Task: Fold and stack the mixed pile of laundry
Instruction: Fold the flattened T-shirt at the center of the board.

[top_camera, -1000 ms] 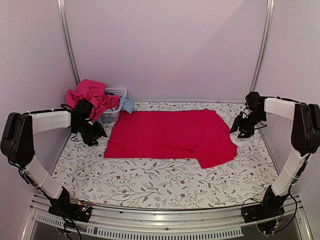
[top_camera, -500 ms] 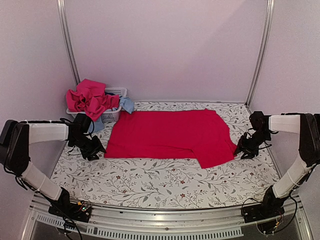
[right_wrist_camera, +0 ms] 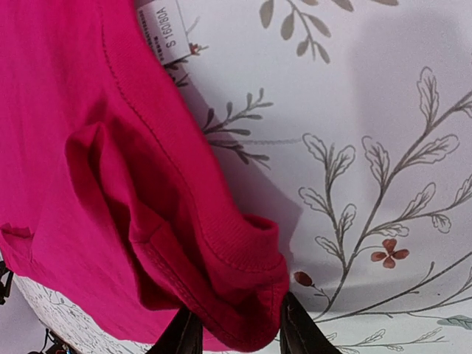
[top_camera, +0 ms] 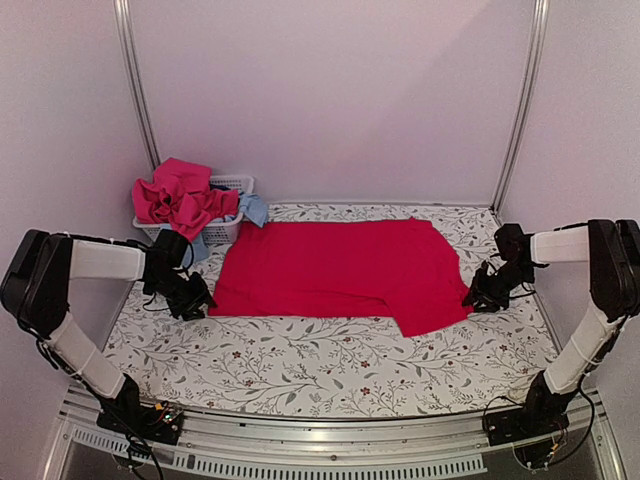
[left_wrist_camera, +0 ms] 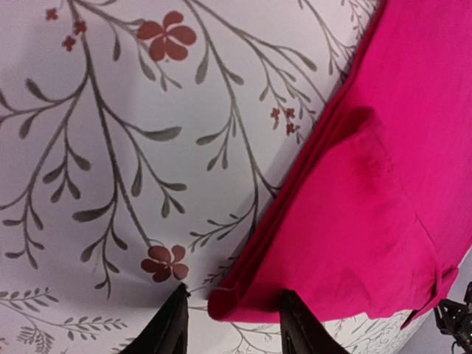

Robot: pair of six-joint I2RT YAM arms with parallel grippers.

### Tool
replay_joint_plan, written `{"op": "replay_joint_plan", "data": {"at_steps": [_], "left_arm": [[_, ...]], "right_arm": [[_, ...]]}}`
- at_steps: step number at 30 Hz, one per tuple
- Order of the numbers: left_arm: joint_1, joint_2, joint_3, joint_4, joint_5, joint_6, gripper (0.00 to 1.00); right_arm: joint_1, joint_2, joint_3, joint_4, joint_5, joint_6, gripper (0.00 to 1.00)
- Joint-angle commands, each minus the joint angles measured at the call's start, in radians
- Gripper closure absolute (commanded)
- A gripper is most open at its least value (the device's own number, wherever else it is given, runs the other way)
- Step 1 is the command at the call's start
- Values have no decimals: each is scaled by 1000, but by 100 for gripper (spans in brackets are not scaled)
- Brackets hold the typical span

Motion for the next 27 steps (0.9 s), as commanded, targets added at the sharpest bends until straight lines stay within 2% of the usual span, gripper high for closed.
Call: {"op": "replay_joint_plan", "data": {"at_steps": [1, 3, 8, 13, 20, 27], "left_arm": [[-10, 37, -3, 41, -6, -8, 64], [-12, 44, 1, 46, -5, -6, 72], [-17, 30, 7, 20, -17, -9, 100], [-17, -35, 4, -79, -72, -18, 100], [-14, -128, -7, -244, -145, -33, 100], [-15, -156, -47, -254, -120, -25, 100]], "right_arm": [[-5, 29, -22, 40, 3, -10, 72], [-5, 32, -24, 34, 7, -8, 79], [-5, 15, -23, -3, 14, -9, 99], [-5, -44, -36, -64, 25, -9, 100], [-5, -166, -80, -213, 115, 17, 100], [-5, -187, -165, -193, 11, 31, 100]]}}
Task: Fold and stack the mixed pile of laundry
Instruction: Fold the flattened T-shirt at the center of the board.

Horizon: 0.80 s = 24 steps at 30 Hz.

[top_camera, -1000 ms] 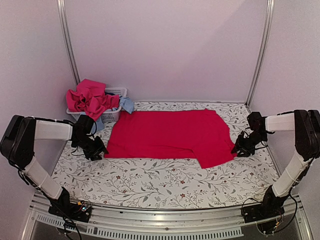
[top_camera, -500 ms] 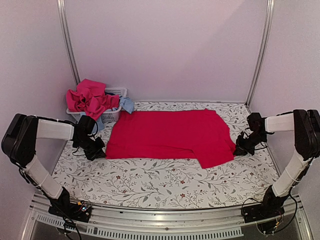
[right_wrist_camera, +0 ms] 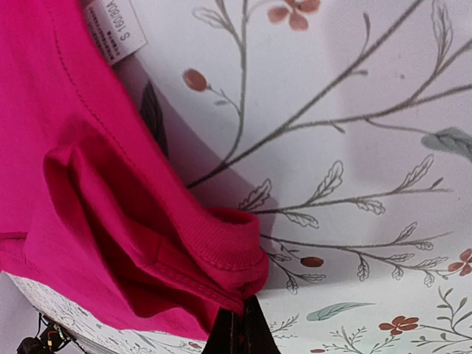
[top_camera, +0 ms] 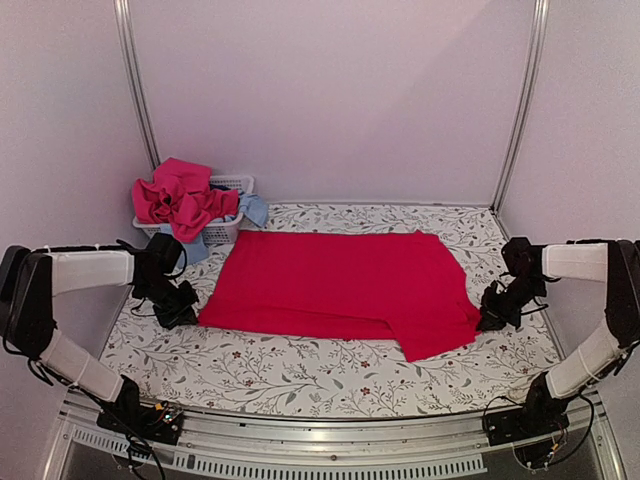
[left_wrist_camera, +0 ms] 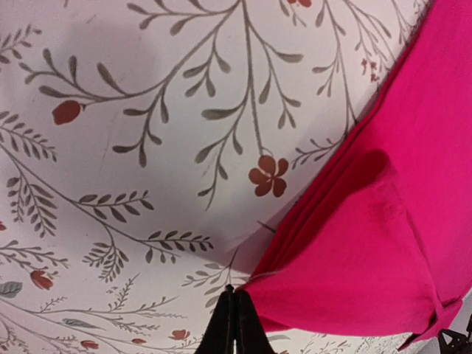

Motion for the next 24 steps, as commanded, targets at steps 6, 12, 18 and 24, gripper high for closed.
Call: {"op": "replay_joint_plan", "data": {"at_steps": [6, 12, 18, 24], "left_arm": [[-77, -124, 81, -8, -19, 107, 39], [-261, -157, 119, 260, 85, 129, 38], [-602, 159, 285, 457, 92, 136, 46], [-820, 441, 548, 473, 101, 268, 55]], "right_arm": [[-5, -87, 51, -100, -90, -5, 50], [-4, -203, 52, -130, -182, -8, 50], [8, -241, -78, -137, -241, -16, 62], [14, -273, -165, -107, -197, -3, 66]]}}
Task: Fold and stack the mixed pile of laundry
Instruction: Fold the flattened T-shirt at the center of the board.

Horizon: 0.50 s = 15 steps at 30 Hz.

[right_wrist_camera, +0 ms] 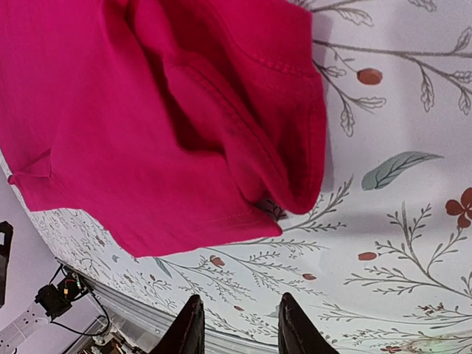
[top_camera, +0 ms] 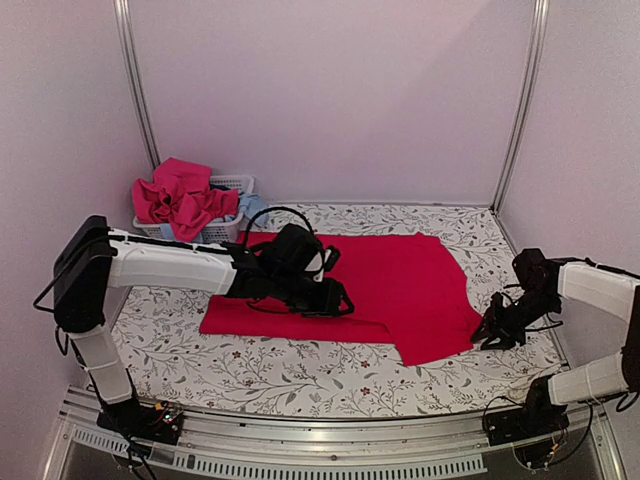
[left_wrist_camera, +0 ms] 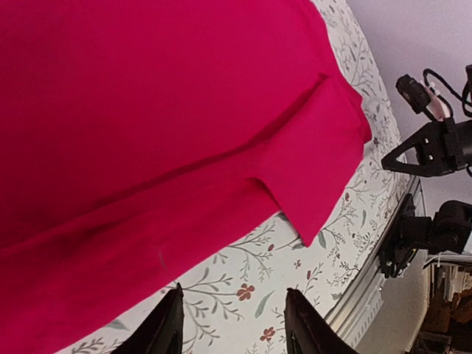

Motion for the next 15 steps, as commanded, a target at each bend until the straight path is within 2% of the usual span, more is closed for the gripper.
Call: {"op": "replay_joint_plan", "data": {"at_steps": [1, 4, 15], "left_arm": [[-121, 126, 139, 75, 16, 125, 55], [-176, 195, 180, 87, 6, 185, 55], [-259, 378, 317, 80, -28, 345, 55]], "right_arm": [[8, -14, -44, 46, 11, 6, 66], [11, 21, -45, 92, 29, 16, 67], [14, 112, -50, 175, 42, 25, 70]]}}
